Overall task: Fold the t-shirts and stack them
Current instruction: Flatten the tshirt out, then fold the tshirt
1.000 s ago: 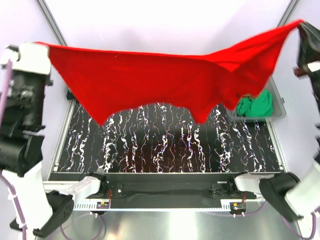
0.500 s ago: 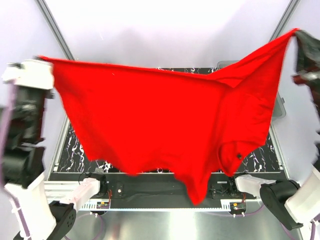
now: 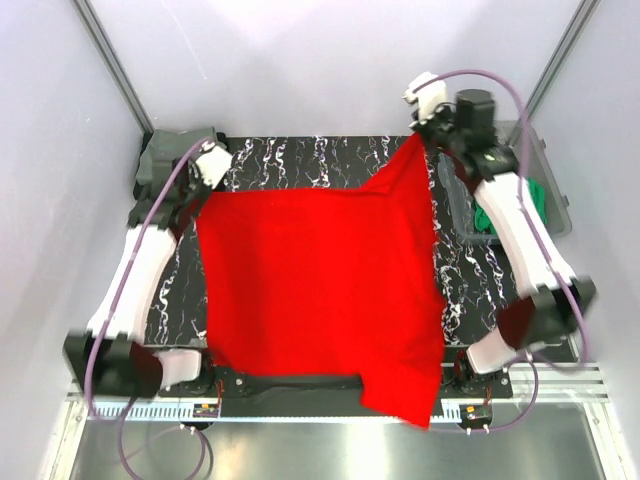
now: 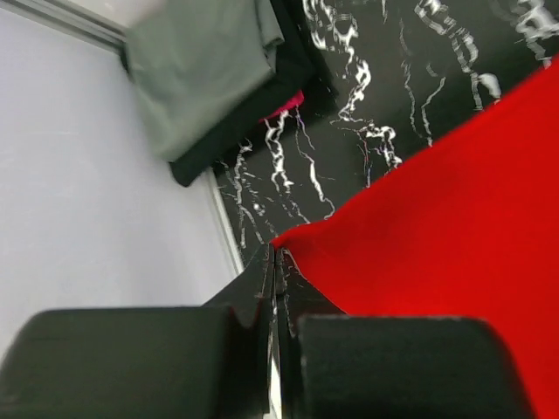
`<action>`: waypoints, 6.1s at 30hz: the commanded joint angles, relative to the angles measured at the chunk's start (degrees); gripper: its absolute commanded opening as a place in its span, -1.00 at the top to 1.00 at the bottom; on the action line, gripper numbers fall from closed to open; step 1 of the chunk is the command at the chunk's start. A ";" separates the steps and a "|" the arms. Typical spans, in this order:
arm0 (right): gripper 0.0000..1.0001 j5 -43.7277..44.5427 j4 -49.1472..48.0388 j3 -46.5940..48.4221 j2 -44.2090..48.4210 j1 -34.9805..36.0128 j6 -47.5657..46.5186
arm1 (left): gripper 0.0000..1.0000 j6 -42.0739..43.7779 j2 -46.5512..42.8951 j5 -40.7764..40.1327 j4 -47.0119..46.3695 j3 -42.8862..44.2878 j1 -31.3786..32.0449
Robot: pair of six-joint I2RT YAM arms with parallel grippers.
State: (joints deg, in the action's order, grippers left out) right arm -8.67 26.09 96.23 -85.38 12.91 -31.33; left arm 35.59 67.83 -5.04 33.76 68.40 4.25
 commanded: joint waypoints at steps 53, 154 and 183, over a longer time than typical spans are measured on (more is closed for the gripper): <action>1.00 0.49 4.14 35.62 -41.11 -3.41 5.14 | 1.00 5.98 49.68 5.56 -11.61 35.05 -4.95; 1.00 0.93 1.43 -2.02 -27.01 -2.71 9.89 | 0.15 1.50 45.72 8.20 0.26 22.39 -2.58; 0.39 -16.74 9.15 -8.43 -27.71 6.08 -12.44 | 0.14 -2.99 39.93 9.08 0.43 15.36 -1.09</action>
State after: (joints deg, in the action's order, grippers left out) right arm -24.03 33.08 84.14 -110.63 19.16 -41.45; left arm 33.08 112.07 3.07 34.96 84.88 2.63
